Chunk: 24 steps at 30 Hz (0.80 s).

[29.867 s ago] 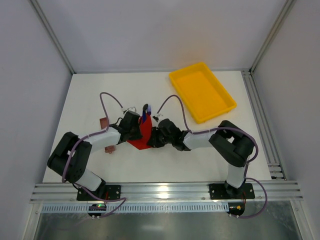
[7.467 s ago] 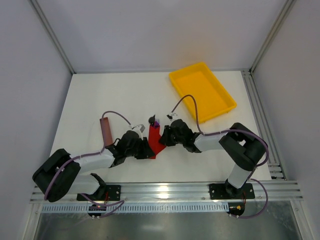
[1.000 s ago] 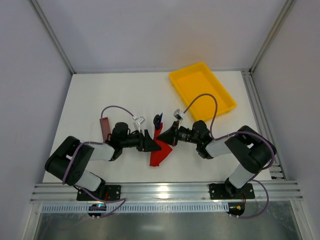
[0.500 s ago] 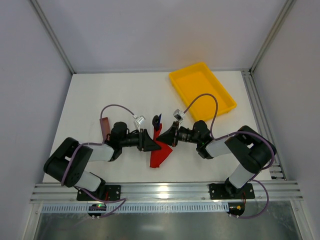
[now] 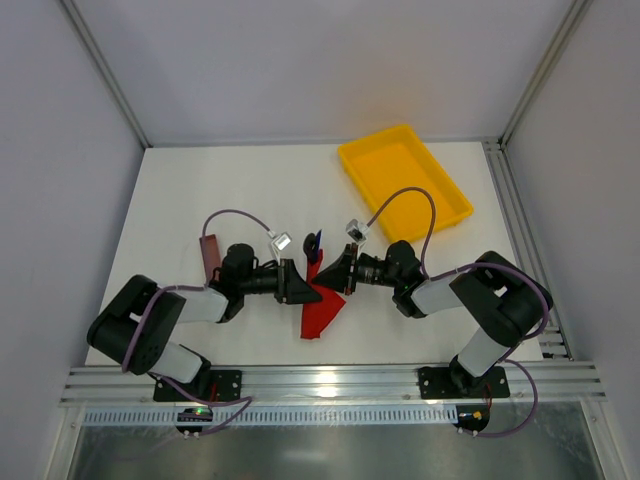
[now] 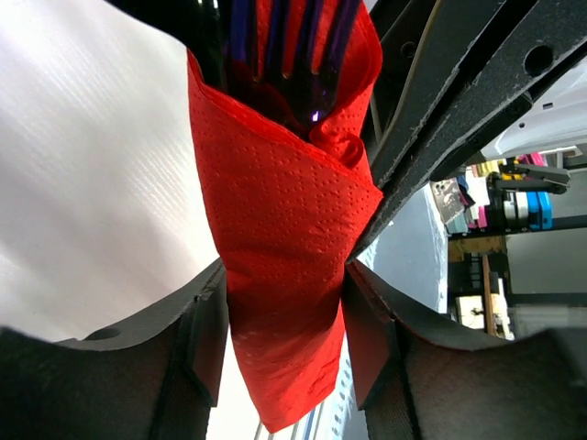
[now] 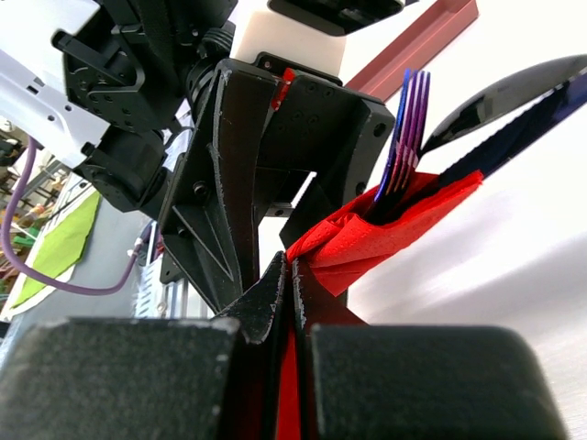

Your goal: Place the utensils on the paper napkin and roll it up

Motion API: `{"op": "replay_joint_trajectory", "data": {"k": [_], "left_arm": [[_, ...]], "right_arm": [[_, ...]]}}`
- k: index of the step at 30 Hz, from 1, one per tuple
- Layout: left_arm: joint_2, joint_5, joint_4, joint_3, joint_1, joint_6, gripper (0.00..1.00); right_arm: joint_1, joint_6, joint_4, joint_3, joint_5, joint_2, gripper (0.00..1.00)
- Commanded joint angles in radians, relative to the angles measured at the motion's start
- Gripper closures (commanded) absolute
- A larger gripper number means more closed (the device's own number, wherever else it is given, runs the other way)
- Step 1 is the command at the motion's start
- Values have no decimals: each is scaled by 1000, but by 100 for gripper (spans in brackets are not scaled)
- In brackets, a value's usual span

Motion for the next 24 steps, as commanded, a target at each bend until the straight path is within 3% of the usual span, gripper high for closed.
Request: {"op": "replay_joint_trajectory", "data": {"k": [1, 24], "left_arm": [[22, 44, 89, 3, 3, -27, 45], [84, 84, 238, -22, -4, -113, 40]], "right_arm": [[-3, 26, 204, 31, -32, -20, 96], [-6, 109, 323, 44, -32, -26, 96]]}}
